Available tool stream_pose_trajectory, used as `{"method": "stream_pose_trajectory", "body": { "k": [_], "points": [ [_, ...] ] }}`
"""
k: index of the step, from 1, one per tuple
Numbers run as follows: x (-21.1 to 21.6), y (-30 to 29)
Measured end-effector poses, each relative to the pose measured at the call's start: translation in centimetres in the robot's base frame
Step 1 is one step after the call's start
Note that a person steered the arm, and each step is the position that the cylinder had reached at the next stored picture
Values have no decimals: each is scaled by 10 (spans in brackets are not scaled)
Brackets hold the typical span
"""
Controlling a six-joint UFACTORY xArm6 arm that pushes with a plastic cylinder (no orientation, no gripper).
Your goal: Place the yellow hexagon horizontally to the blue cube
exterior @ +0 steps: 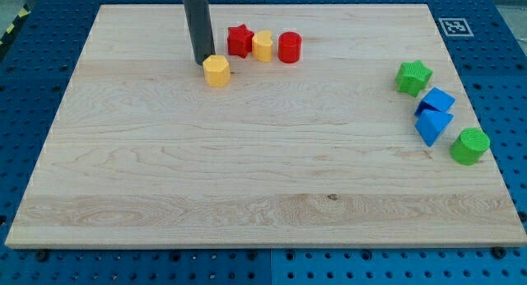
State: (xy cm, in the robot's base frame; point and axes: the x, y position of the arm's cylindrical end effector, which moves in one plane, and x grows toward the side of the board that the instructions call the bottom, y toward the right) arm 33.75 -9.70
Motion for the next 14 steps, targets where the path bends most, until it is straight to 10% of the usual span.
{"method": "stream_pose_trajectory", "body": {
  "k": [14],
  "points": [
    [31, 17]
  ]
}}
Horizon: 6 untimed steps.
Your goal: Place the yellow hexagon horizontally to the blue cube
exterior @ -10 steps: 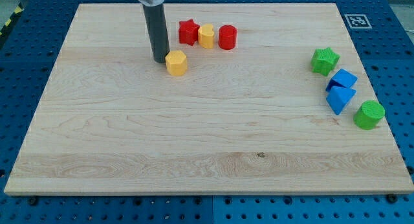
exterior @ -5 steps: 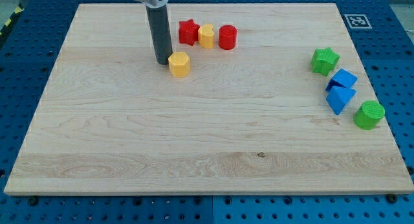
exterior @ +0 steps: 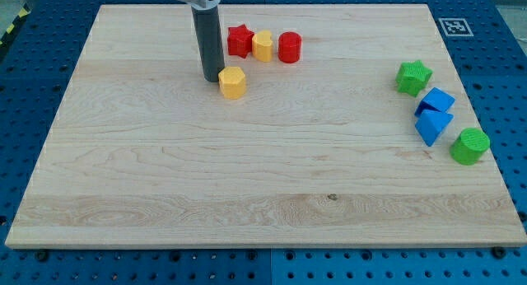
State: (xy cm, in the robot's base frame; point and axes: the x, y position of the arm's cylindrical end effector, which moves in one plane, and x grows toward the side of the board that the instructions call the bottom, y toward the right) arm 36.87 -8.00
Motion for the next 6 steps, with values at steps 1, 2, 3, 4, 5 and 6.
{"method": "stream_pose_trajectory", "body": {
  "k": [1, 2, 3, 4, 5, 6],
  "points": [
    [0, 0],
    [3, 4],
    [15, 15],
    [37, 39],
    [63, 71],
    [87, 103]
  ]
}}
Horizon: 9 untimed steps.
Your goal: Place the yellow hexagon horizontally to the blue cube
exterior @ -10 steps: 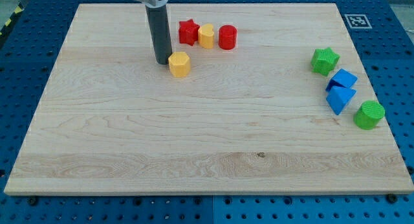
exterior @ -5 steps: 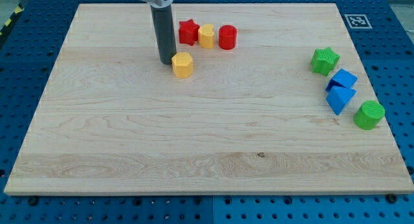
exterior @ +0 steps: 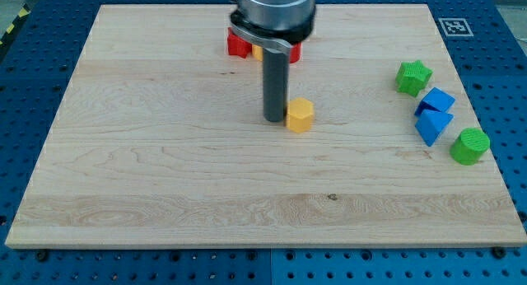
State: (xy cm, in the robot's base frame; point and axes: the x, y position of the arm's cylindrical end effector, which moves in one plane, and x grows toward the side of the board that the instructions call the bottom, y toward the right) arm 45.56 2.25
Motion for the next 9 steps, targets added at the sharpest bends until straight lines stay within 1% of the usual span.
{"method": "stream_pose_trajectory", "body": {
  "k": [1, 2, 3, 4, 5, 6, 7, 9],
  "points": [
    [15, 5],
    [17, 7],
    [17, 32],
    [17, 69],
    [17, 67],
    [0, 33],
    [-10, 31],
    [-9, 91]
  ]
}}
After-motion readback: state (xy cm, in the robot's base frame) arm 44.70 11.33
